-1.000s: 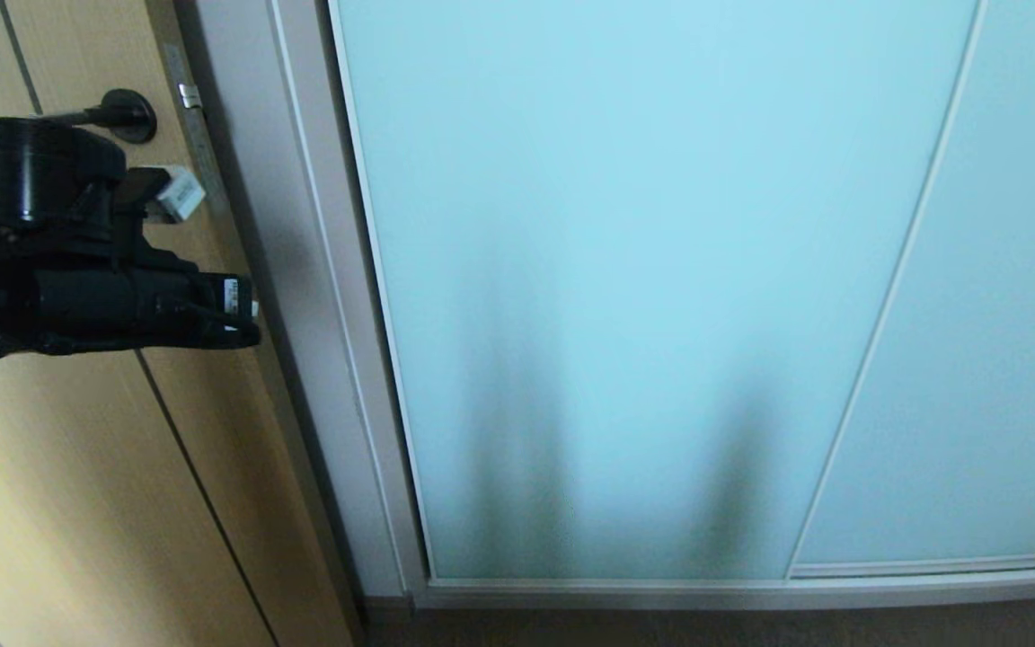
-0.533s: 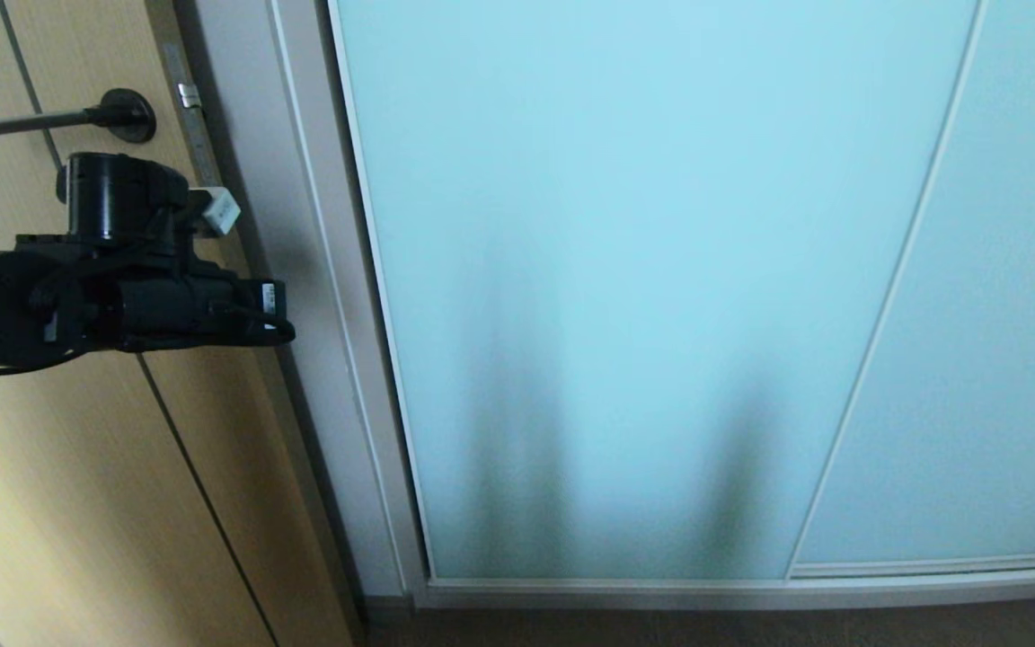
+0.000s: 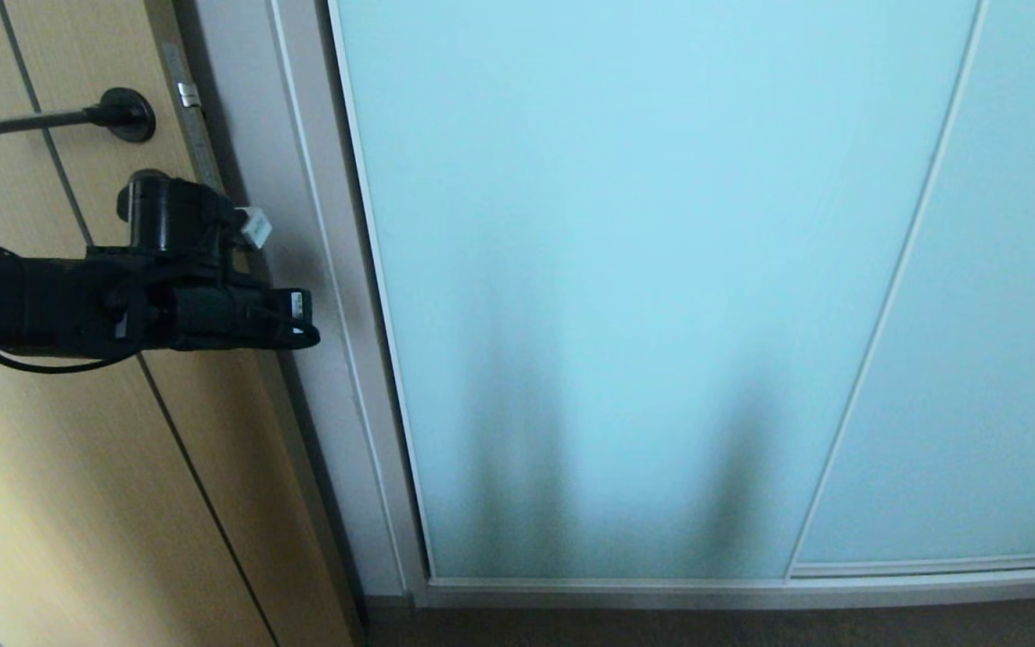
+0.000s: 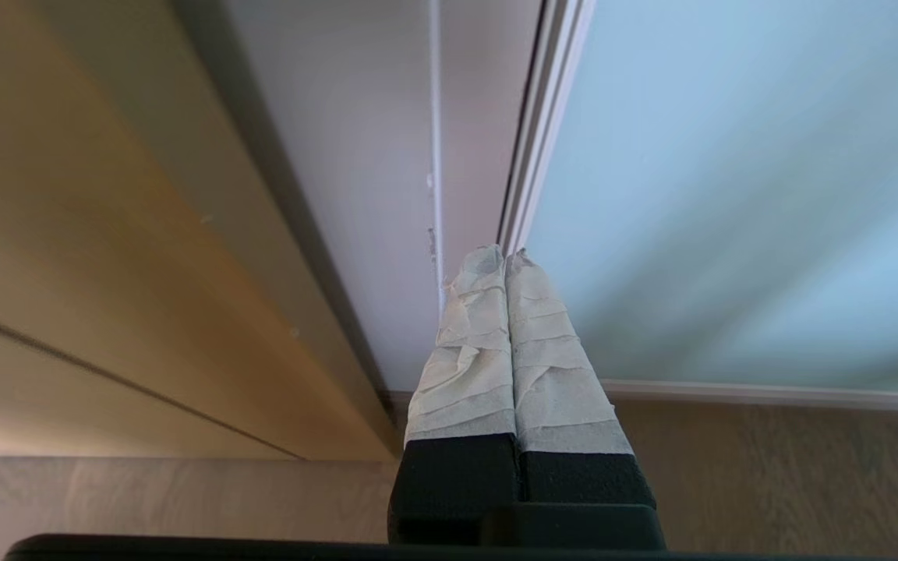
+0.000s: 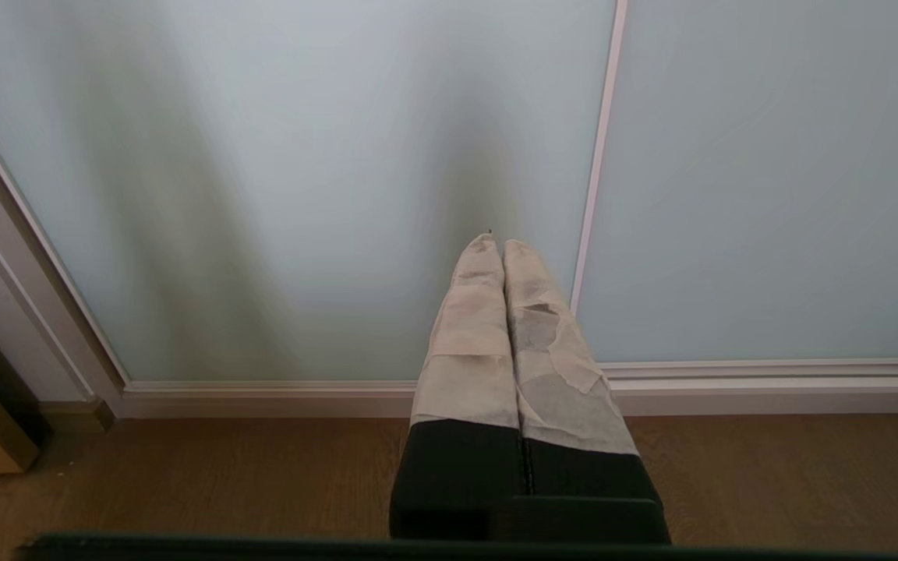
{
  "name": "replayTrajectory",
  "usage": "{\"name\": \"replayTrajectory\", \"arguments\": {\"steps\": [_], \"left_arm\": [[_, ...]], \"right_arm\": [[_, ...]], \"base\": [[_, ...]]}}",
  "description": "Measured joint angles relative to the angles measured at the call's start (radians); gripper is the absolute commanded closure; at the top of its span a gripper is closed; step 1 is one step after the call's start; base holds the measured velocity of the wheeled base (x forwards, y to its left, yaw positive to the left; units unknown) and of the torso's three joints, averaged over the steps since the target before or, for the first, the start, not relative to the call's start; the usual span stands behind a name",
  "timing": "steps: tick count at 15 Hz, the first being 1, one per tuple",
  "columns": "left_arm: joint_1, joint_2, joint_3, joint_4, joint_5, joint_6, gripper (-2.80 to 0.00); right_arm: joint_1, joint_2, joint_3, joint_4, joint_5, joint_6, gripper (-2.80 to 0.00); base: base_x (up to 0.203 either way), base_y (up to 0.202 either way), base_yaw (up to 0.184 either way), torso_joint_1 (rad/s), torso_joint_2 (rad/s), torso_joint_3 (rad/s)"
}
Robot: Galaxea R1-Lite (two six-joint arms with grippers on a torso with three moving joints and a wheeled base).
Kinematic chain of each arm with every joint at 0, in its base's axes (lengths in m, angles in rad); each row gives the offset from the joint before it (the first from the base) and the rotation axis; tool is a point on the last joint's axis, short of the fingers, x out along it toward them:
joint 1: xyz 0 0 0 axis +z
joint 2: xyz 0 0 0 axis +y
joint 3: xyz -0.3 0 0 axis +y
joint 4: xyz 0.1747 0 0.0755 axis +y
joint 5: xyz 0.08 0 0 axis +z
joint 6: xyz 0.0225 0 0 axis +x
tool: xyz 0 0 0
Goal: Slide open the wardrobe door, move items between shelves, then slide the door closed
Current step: Open the door
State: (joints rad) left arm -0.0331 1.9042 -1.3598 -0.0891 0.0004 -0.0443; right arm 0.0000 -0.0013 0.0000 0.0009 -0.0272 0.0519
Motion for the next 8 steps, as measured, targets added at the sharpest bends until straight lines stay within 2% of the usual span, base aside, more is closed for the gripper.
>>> {"name": "replayTrajectory", "arguments": {"steps": [3,8], "left_arm": [[-0.012,0.052,-0.012,-0.105,0.006,-0.007,0.00],[-0.023,0.122,-0.055,-0.126,0.009,-0.007,0.00]], "right_arm": [[0.000,0.000,0.000,0.000,0.000,0.000,0.00],[0.000,0.000,0.000,0.000,0.000,0.000,0.00]], "base": [[0.000,0.000,0.000,0.000,0.00,0.000],[0.000,0.000,0.000,0.000,0.00,0.000]]}}
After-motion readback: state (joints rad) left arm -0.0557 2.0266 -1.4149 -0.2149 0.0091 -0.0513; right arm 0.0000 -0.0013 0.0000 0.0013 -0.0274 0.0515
